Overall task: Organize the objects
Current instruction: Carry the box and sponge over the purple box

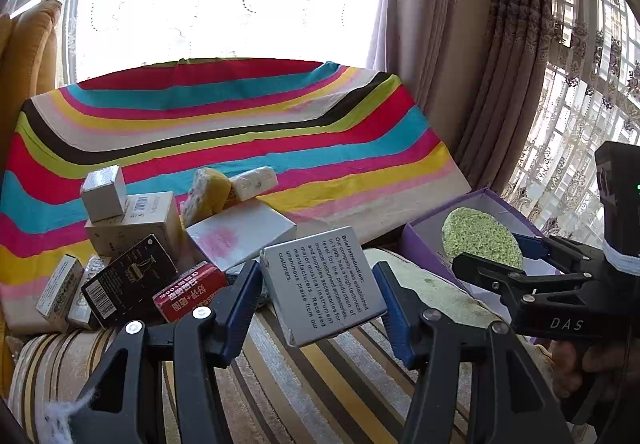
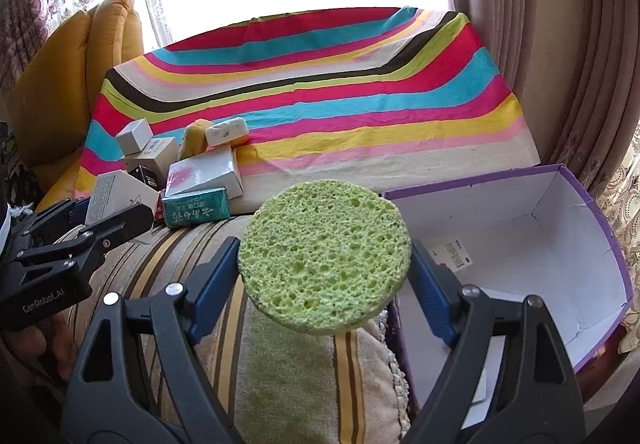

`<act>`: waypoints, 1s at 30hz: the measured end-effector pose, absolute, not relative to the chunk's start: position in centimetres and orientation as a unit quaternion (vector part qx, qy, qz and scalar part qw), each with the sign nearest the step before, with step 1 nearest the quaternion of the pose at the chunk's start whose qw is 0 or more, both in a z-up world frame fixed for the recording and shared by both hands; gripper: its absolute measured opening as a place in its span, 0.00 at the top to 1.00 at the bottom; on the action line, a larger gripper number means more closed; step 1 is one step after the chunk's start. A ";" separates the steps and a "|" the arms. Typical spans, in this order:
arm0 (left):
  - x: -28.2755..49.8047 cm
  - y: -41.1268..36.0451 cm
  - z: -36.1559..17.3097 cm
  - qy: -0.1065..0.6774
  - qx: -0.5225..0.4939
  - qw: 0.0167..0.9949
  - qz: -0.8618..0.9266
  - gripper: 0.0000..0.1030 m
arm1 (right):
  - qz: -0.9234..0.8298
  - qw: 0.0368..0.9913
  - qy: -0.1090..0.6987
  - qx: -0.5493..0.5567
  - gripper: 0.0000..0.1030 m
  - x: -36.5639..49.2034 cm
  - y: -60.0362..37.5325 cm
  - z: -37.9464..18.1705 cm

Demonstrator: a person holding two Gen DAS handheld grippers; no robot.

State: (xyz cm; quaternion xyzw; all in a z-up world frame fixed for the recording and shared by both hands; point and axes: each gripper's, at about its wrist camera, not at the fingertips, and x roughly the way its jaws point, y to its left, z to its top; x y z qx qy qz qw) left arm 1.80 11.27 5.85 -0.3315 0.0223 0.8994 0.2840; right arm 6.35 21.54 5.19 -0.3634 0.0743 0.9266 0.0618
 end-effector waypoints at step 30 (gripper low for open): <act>3.7 29.1 5.7 0.155 -0.353 0.455 0.803 0.44 | 0.881 0.223 0.181 -0.378 0.18 13.8 35.4 2.4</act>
